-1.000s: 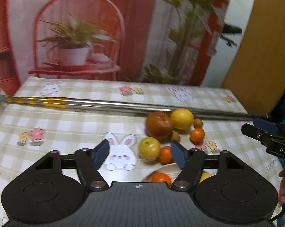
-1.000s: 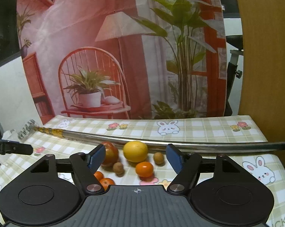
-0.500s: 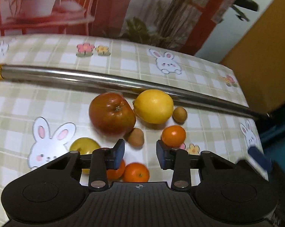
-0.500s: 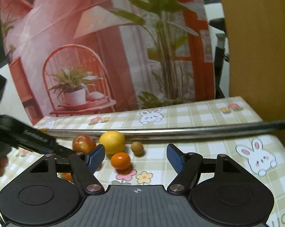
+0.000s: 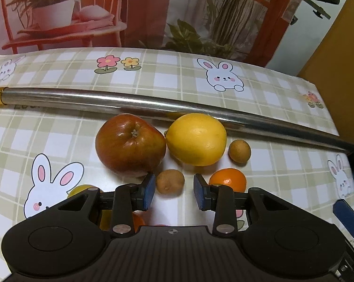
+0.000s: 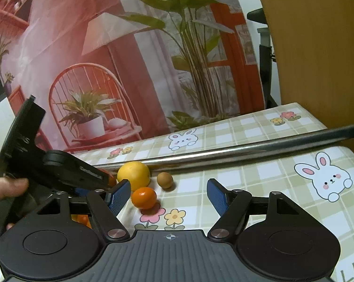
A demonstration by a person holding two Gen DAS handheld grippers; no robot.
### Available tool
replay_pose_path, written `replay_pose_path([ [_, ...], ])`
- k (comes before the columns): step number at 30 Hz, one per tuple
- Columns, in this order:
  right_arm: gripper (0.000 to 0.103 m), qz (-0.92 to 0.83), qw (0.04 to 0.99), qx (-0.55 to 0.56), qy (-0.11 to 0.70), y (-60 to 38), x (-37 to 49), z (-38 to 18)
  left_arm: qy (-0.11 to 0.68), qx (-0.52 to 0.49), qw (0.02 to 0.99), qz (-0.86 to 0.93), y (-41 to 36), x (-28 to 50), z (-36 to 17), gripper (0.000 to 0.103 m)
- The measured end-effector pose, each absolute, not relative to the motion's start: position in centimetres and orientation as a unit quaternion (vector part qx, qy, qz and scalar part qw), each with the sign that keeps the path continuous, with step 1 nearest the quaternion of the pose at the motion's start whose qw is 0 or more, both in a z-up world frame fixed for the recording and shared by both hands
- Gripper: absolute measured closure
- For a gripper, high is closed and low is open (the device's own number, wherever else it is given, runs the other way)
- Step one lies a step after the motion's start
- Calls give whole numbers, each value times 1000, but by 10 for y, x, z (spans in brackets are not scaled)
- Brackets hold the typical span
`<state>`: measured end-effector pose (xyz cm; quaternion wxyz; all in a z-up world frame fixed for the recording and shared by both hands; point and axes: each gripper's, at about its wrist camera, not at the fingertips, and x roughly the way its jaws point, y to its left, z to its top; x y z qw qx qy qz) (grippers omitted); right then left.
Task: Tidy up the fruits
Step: 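Grasp a small brown fruit with the left tool while the right tool approaches a tangerine, then grasp the tangerine with the right tool while the left tool lifts the brown fruit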
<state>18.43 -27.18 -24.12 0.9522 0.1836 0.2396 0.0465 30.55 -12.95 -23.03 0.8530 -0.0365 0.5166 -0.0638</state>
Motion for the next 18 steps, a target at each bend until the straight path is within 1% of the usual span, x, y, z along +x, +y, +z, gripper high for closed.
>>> replay_pose_path([
  [2, 34, 47, 952, 186, 239, -272, 183, -242, 516, -31, 854, -59, -131, 306, -233, 72],
  [9, 34, 46, 950, 194, 240, -276, 181, -242, 510, -39, 856, -72, -125, 296, -232, 73],
  [18, 34, 54, 946, 197, 251, -276, 185, -251, 466, -39, 876, -118, -108, 260, -195, 73],
])
